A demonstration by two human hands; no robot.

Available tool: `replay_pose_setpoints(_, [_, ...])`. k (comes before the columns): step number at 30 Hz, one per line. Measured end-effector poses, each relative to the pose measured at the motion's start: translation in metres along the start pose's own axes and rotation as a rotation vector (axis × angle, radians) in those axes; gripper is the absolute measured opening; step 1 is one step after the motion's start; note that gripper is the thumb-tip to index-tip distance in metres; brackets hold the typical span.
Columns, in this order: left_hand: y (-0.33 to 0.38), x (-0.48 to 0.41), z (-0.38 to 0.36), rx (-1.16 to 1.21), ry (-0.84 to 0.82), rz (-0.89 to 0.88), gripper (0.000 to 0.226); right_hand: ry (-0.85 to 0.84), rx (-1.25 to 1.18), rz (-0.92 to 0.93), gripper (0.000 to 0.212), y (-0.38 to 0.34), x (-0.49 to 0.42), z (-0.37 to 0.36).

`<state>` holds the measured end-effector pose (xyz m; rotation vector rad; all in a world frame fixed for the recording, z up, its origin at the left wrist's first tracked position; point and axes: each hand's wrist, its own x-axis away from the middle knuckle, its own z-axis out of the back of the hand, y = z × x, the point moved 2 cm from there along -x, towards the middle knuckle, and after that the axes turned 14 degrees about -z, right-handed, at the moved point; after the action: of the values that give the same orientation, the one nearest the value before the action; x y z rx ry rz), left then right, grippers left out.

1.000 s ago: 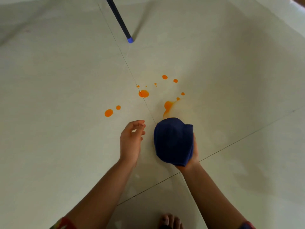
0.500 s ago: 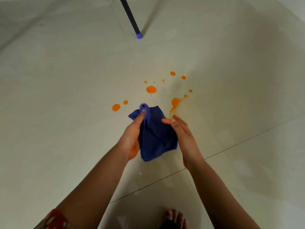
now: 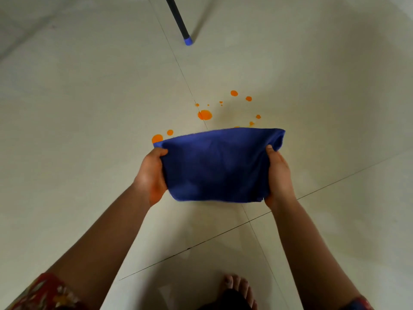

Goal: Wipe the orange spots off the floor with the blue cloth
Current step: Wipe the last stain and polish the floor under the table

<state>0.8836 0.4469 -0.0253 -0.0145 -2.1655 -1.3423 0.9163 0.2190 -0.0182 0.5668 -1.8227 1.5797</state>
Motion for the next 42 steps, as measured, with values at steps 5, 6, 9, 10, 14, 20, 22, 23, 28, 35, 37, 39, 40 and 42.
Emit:
replay_pose_setpoints(5, [-0.01,0.003,0.019,-0.15,0.053,0.084,0.037,-0.084,0.059,0.033,0.021,-0.008,0.001,0.002])
replay_pose_setpoints(6, [-0.011,0.005,0.019,-0.158,0.065,0.09,0.037,-0.109,0.071,0.055,0.021,-0.009,0.004,-0.001])
replay_pose_setpoints(9, [-0.014,0.009,0.012,-0.27,0.086,0.088,0.043,-0.2,0.102,0.076,0.02,-0.008,0.013,-0.014])
replay_pose_setpoints(10, [-0.016,0.011,0.01,-0.329,0.074,0.075,0.047,-0.242,0.105,0.077,0.02,-0.007,0.018,-0.02])
replay_pose_setpoints(14, [-0.015,0.026,-0.008,-0.136,-0.073,0.082,0.049,-0.462,0.153,-0.011,0.028,0.01,0.035,-0.05])
replay_pose_setpoints(20, [-0.026,0.029,0.014,0.066,0.06,0.18,0.046,-0.408,0.384,0.116,0.04,0.005,0.018,-0.053])
replay_pose_setpoints(22, [-0.02,0.033,0.017,0.134,0.033,0.177,0.058,-0.345,0.534,0.162,0.043,0.004,0.007,-0.044])
replay_pose_setpoints(23, [-0.015,0.032,0.014,0.155,0.001,0.174,0.06,-0.413,0.588,0.097,0.043,0.008,0.003,-0.044])
replay_pose_setpoints(28, [0.006,0.018,0.01,0.166,-0.057,0.114,0.066,-0.643,0.51,0.013,0.032,0.006,0.009,-0.043])
replay_pose_setpoints(35, [-0.036,0.028,0.028,0.15,-0.169,0.401,0.097,-0.517,0.053,-0.002,0.023,-0.009,0.006,-0.027])
replay_pose_setpoints(37, [-0.031,0.025,0.022,0.058,-0.185,0.256,0.063,-0.394,0.206,0.055,0.013,-0.009,0.006,-0.019])
replay_pose_setpoints(39, [-0.018,0.019,0.016,0.009,-0.161,0.085,0.038,-0.299,0.304,0.117,0.012,-0.013,0.008,-0.012])
replay_pose_setpoints(40, [-0.012,0.017,0.014,0.016,-0.161,0.033,0.035,-0.267,0.335,0.144,0.015,-0.015,0.01,-0.01])
replay_pose_setpoints(42, [-0.001,0.016,0.009,0.015,-0.159,-0.019,0.031,-0.234,0.356,0.178,0.016,-0.02,0.014,-0.009])
